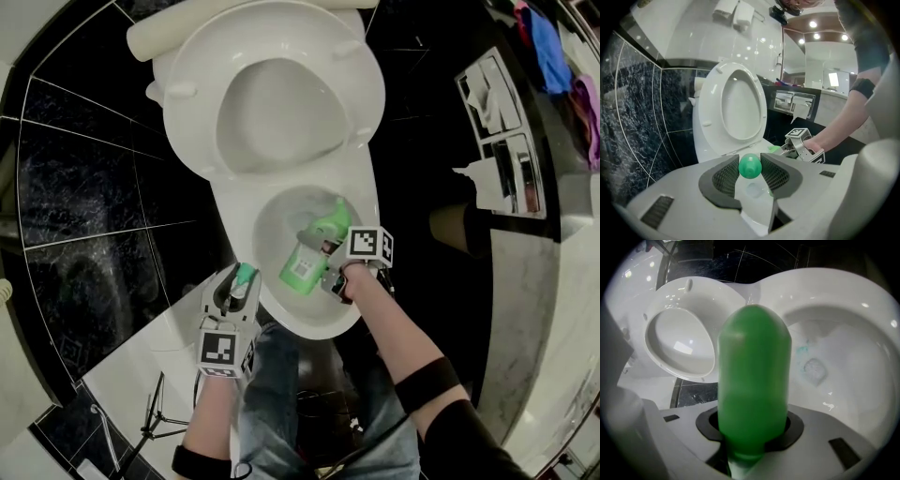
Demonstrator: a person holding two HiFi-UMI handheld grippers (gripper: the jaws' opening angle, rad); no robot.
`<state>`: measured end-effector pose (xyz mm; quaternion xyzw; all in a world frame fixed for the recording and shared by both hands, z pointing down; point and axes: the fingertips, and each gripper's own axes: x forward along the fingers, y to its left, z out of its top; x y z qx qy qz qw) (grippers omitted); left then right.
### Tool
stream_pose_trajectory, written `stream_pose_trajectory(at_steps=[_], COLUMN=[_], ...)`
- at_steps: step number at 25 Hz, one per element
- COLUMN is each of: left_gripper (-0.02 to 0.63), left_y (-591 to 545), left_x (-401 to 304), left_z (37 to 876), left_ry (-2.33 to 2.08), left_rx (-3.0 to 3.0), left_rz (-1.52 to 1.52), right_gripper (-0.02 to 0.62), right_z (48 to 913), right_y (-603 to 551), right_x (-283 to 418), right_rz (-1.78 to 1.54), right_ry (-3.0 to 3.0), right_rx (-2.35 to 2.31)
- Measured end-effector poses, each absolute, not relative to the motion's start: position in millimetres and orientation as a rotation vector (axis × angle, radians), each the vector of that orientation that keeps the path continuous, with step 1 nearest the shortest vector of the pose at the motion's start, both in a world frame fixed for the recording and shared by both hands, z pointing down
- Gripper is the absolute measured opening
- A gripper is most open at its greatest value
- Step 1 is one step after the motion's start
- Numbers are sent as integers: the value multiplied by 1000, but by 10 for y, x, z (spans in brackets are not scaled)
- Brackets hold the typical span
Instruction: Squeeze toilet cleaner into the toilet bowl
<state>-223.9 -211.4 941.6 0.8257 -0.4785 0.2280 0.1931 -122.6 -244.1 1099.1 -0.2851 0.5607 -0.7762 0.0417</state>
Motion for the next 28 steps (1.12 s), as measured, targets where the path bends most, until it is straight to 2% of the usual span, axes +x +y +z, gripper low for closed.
stream_pose_trajectory(at_steps=[28], left_gripper=[152], left_y=[-1661], left_x=[-1873], left_z=[9308], left_ry=[-1323], left_rx=[2331], left_rz=[612], right_gripper=[179], right_z=[10937], right_y=[-1553], right_x=[-855], right_rz=[-2410], right_ry=[1689], right_rx=[-902])
